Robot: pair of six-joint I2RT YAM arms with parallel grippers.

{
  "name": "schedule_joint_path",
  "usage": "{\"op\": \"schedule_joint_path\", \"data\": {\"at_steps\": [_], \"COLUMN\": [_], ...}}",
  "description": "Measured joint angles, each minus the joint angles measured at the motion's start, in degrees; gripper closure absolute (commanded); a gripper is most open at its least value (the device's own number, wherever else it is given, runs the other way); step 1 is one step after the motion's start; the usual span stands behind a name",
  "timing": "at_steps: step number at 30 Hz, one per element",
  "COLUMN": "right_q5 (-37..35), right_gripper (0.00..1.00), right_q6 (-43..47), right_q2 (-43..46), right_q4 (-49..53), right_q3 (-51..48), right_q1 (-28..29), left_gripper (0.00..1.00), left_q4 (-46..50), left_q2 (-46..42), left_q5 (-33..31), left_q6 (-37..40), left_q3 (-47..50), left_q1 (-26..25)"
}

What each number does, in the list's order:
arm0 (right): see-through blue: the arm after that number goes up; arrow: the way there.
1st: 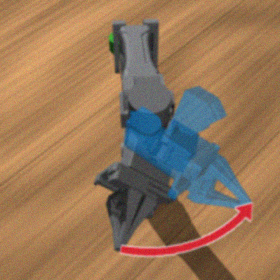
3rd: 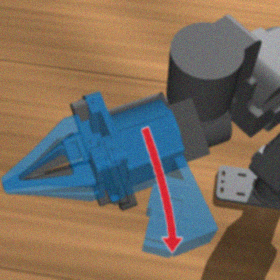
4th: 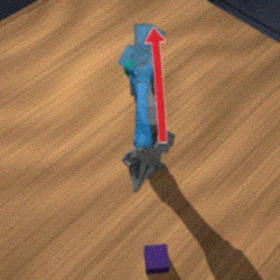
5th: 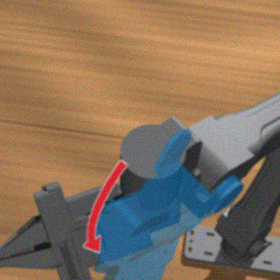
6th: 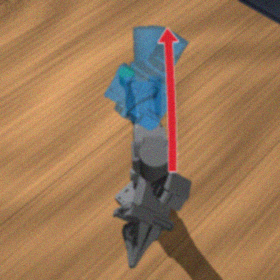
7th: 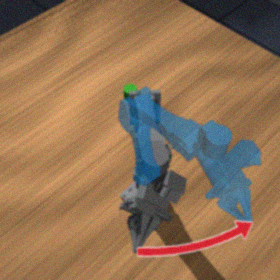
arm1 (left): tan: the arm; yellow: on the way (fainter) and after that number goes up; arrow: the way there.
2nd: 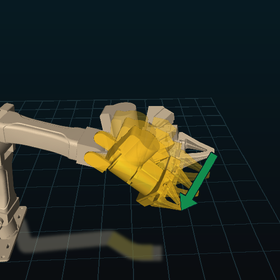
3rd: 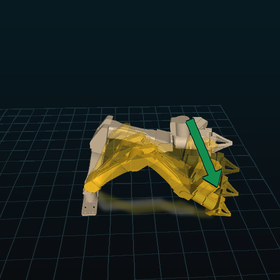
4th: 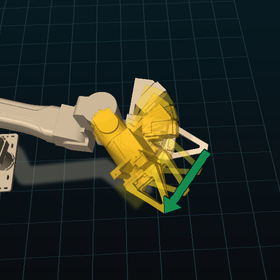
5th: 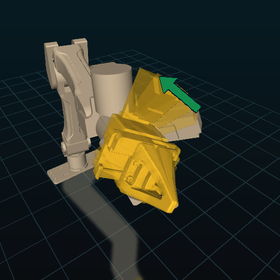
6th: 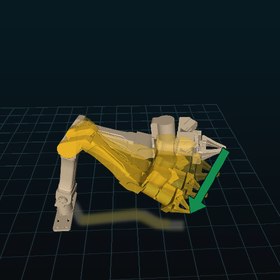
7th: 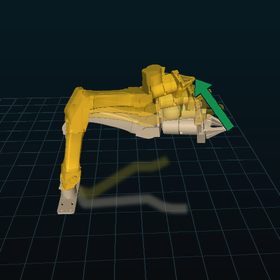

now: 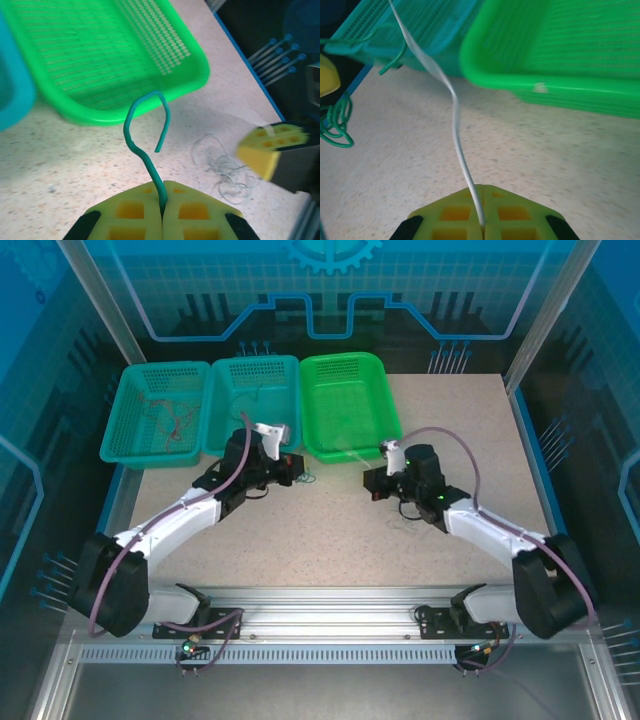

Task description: Untangle the cables

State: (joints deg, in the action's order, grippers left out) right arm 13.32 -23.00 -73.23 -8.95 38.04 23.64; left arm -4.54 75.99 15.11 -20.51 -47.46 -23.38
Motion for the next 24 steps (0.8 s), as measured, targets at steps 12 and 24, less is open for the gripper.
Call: {"op": "schedule_joint_path", "data": {"at_steps": [12,24], "right_q5": [-7.4,-8.0], "right_gripper": [1.0,1.0], "right_q6": [-1.9,-3.2], "right_q2": [10.3,10.8], "right_q4": [8.4,11.7], "right_q3": [-1.7,-0.6], "right_q1": [-2.4,-2.4], "left_gripper": [1.0,1.0], "left_q4": [1.0,0.7], "left_q2": [-1.0,8.7], "left_q5": [-0.7,-6.4], "left_q6": [-0.4,-0.1], "left_q3": [0.7,-18.8], "left_q1": [1.1,16.0]}}
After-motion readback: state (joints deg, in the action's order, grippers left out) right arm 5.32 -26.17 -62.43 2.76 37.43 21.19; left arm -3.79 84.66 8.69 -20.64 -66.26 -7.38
